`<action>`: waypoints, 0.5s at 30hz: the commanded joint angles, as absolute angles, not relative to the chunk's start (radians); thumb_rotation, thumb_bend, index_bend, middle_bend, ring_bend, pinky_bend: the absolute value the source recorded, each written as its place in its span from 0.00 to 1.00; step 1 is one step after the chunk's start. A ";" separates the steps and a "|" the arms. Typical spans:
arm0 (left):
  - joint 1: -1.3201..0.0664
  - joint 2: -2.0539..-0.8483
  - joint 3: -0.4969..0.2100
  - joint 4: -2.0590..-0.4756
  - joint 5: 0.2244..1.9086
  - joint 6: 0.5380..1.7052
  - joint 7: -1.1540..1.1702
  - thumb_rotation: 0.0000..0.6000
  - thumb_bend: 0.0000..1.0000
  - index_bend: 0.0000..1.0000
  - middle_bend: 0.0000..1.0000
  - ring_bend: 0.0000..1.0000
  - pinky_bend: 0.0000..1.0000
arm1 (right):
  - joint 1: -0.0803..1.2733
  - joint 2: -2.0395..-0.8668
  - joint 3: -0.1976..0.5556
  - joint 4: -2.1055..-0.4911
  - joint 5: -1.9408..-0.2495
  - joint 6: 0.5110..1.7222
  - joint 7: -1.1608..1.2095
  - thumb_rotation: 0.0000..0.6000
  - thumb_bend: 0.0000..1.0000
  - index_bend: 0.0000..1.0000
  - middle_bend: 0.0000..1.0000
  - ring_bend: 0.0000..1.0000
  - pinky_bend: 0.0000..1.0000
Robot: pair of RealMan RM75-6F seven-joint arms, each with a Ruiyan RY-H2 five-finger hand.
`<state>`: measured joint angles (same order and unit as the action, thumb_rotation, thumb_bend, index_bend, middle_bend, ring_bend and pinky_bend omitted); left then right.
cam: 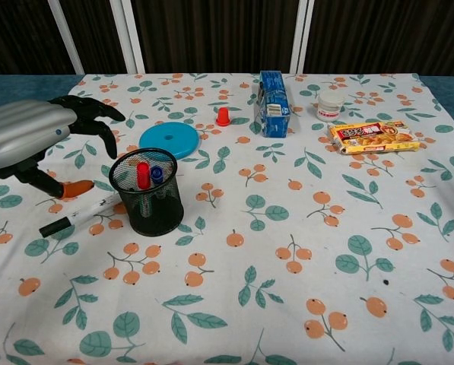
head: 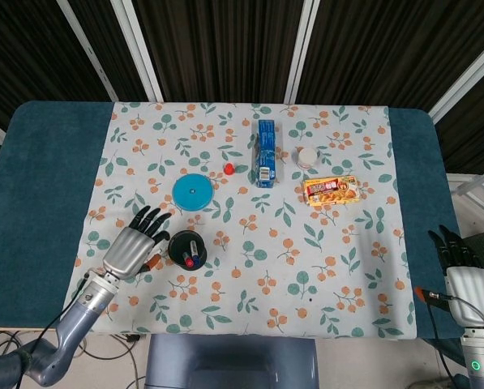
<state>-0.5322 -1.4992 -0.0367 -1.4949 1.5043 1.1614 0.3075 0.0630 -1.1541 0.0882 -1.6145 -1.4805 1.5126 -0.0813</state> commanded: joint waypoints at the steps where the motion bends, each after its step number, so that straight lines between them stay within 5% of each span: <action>1: -0.520 -1.465 -0.023 -1.546 1.525 1.182 0.316 1.00 0.24 0.29 0.07 0.00 0.00 | 0.063 -1.154 0.089 -1.615 -1.480 1.513 -0.081 1.00 0.10 0.10 0.02 0.07 0.19; 15: -0.364 -1.252 -0.006 -1.718 1.602 1.463 0.297 1.00 0.21 0.26 0.06 0.00 0.00 | 0.062 -1.154 0.090 -1.614 -1.479 1.515 -0.081 1.00 0.10 0.10 0.02 0.07 0.19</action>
